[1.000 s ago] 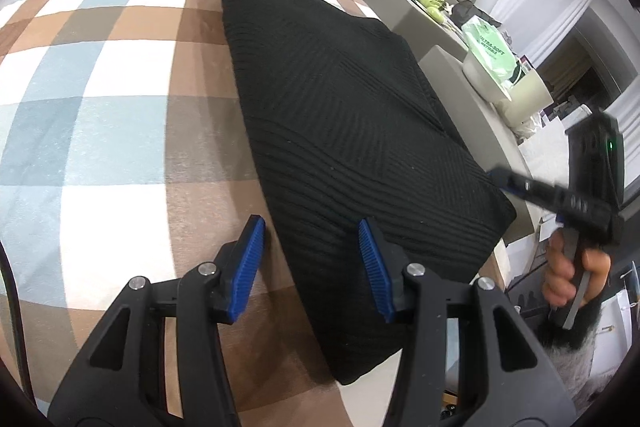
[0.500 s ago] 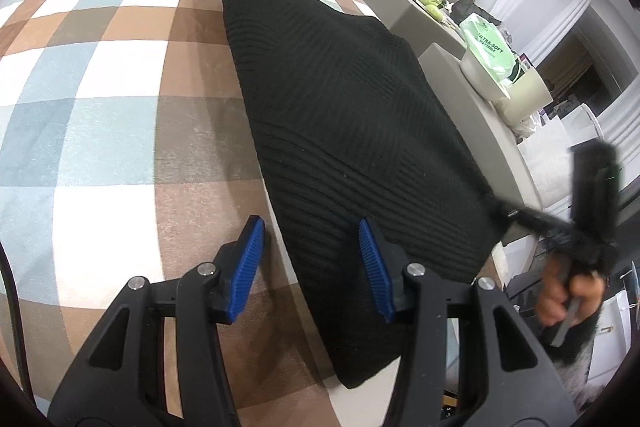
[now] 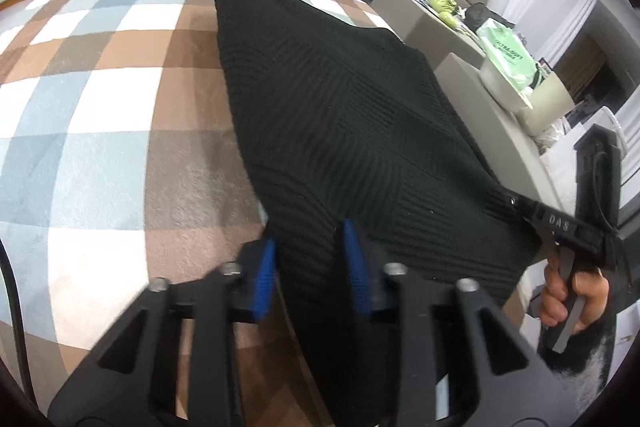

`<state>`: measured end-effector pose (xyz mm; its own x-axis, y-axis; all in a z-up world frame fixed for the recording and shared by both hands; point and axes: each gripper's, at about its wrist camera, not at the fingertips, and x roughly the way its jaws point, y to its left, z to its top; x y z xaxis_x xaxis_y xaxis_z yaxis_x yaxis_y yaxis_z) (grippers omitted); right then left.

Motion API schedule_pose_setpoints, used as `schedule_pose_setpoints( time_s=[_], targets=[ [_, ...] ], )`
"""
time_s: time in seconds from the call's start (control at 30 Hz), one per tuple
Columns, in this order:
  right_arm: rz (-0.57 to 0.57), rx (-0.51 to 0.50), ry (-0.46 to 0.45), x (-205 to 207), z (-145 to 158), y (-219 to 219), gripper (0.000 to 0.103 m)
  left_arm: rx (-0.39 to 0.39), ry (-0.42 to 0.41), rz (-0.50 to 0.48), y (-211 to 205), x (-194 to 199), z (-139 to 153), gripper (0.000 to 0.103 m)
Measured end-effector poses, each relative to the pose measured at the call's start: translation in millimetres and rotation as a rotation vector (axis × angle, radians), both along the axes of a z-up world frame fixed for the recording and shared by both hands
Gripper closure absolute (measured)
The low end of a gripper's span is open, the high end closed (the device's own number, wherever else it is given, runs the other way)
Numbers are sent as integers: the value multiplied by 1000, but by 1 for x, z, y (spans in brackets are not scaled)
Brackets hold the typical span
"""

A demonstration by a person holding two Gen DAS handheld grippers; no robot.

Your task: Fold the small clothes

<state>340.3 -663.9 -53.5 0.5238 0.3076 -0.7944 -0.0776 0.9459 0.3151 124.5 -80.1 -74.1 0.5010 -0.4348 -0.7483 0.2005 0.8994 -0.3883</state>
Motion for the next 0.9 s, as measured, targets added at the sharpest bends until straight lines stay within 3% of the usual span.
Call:
schedule_pose_setpoints(
  time_s=[0.03,0.2,0.43,0.6,0.7,0.87,0.9],
  targets=[
    [16,-16,-9,1,-1,5,81,-3,-4,5,2,0,0,88],
    [34,1,6,6,-5,26,84,-15,-19,42,30,0,1,91],
    [142,57,10,14,-5,103,84,0,-40,266,126,10,10,91],
    [265,129,22,20,-8,157,83,-3,-37,349,165,12,13,91],
    [249,47,10,11,-6,149,82,18,-67,340,165,3,20,91],
    [199,-4,7,0,3,120,82,42,-106,310,164,-9,33,87],
    [196,22,-4,2,7,116,82,40,-114,309,163,-12,36,85]
  ],
)
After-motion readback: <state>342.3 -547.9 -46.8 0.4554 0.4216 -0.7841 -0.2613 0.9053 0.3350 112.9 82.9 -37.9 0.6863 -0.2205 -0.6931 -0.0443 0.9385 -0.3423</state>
